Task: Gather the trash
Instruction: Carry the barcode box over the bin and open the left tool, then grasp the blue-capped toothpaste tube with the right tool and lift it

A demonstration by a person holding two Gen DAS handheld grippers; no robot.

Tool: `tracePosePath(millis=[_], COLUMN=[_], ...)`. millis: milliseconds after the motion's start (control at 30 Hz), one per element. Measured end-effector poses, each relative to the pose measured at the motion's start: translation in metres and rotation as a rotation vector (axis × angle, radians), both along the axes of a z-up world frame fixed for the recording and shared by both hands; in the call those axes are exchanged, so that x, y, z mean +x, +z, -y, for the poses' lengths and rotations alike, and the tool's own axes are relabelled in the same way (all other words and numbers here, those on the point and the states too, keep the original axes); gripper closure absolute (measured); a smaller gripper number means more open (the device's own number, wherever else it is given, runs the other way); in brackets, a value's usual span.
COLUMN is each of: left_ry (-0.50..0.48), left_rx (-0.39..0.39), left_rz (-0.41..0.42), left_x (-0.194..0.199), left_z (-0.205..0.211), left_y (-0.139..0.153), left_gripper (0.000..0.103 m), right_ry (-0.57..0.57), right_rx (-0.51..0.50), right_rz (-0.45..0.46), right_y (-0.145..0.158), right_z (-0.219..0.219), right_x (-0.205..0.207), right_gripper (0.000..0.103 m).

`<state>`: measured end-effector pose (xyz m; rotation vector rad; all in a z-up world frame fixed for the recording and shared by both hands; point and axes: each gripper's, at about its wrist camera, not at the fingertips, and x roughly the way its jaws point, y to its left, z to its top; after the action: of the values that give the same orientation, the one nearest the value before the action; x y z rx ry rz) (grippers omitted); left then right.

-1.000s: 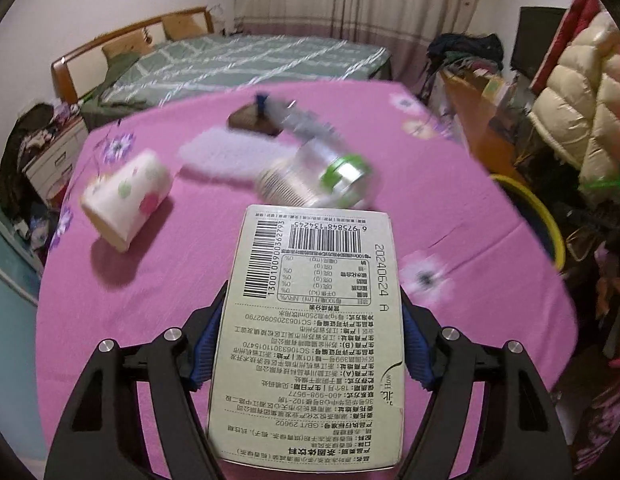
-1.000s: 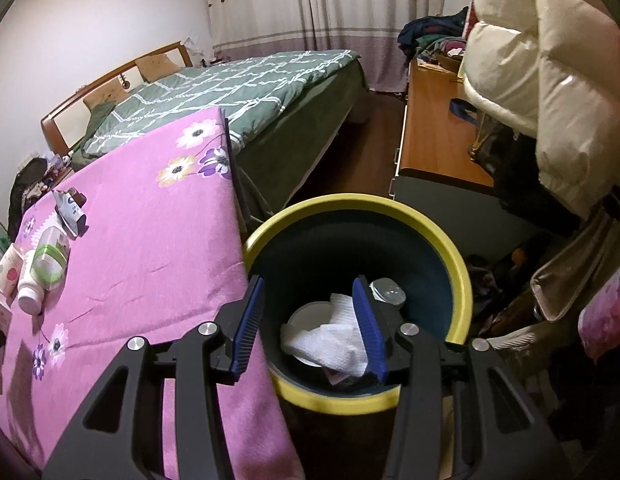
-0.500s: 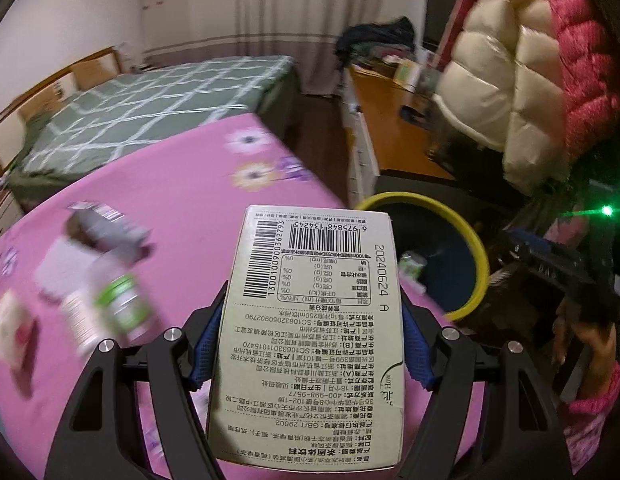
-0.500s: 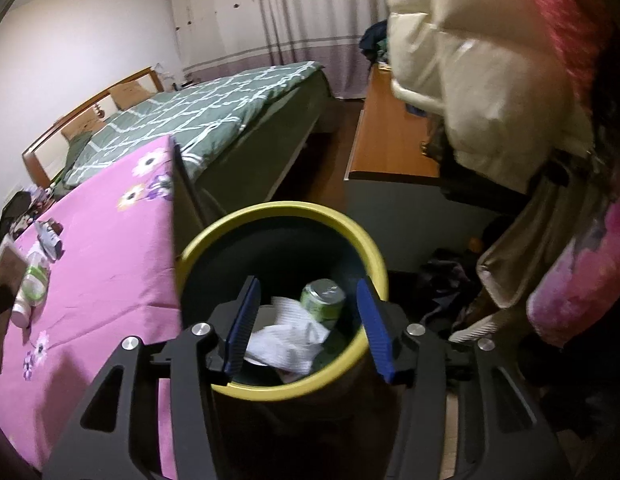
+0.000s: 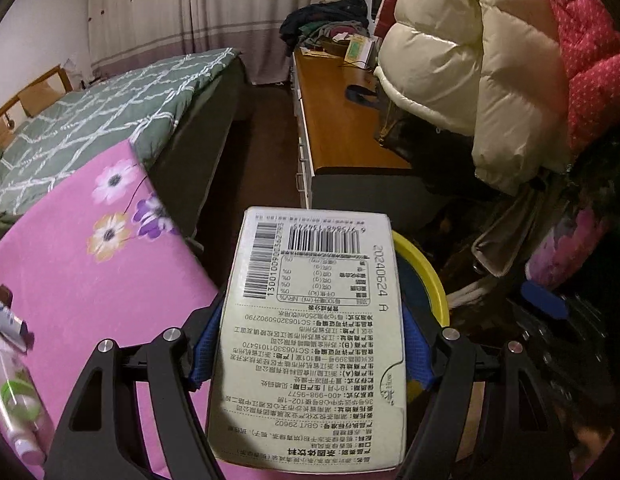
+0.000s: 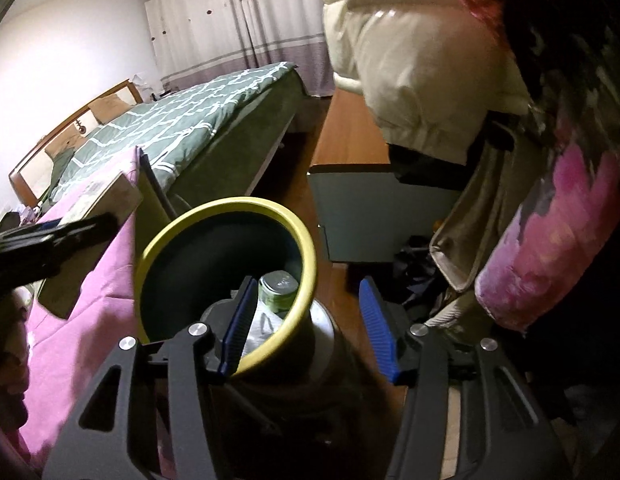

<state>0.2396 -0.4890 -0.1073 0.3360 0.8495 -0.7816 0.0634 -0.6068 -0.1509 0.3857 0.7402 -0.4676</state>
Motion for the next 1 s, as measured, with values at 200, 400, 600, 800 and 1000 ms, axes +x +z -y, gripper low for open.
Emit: tracePosePath(millis=[200,400,600,800,1000], left_ry=[0.043,0.131,0.257,0.441,0.651], left_rx=[-0.019,-0.099,-0.157,-0.168,-0.169], left_rz=[0.073,0.103,0.172,0.223,0.232], left_x=[-0.006,-0.018,-0.036,-0.05,-0.06], left_z=[-0.015,-0.084,-0.176,-0.275,-0.375], left_y=[0.015,0.046,0.074,0.084,0.079], left_gripper=[0.01,0.006,0.005,0.005,0.005], right_ry=[-0.013,0.03,0.088,0.158,0.271], right_rx=[0.012,0.016,0.008,-0.005,-0.025], right_rz=[-0.013,-0.016,-0.014,-0.01,-0.016], right_y=[-0.005,-0.006,-0.001,0.004,0.009], right_z=[0.003,-0.014,-0.039,-0.073,-0.125], right_x=[-0.006,0.004,0.019,0.037,0.062], right_gripper=[0.05,0.049,0.048,0.047,0.047])
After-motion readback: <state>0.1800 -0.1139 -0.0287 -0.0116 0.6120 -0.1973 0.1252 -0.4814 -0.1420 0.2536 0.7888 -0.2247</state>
